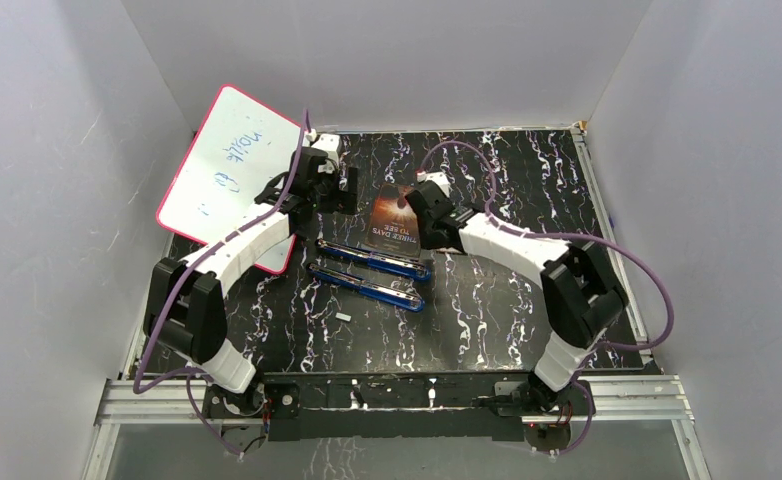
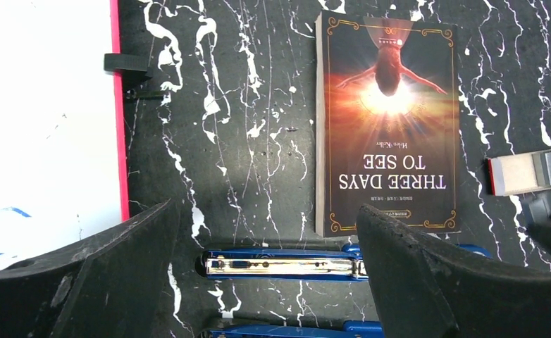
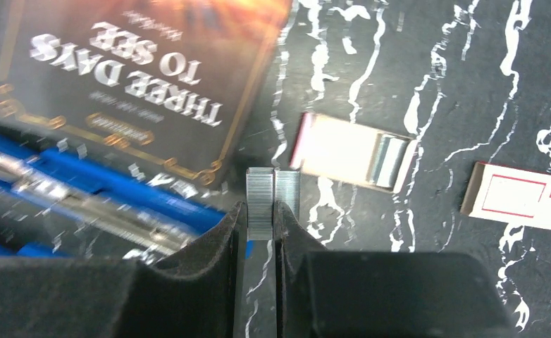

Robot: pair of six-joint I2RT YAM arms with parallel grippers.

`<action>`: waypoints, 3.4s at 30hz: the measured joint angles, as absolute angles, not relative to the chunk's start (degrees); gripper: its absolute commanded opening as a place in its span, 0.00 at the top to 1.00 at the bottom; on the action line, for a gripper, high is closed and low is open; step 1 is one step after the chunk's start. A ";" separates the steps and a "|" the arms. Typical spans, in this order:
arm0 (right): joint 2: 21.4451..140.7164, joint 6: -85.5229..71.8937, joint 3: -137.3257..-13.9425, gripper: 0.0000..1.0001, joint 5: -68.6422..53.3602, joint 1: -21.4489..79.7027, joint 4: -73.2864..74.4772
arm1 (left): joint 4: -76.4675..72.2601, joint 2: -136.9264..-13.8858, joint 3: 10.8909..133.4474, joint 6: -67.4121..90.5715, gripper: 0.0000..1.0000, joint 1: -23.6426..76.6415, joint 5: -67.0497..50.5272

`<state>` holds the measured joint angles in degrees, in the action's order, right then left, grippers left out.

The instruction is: Load the staples into the stapler

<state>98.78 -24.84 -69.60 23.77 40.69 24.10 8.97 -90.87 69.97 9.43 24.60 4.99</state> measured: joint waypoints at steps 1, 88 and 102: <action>97.69 -24.64 -69.54 0.79 23.64 41.76 24.16 | 8.97 -90.80 69.95 9.50 0.04 24.60 5.48; 96.03 -13.37 -62.63 0.69 13.43 73.14 25.30 | 9.08 -86.56 68.10 14.44 0.02 18.02 6.76; 92.40 -14.94 -57.82 0.65 13.47 72.79 23.40 | 17.58 -74.63 61.49 17.19 0.02 18.17 5.30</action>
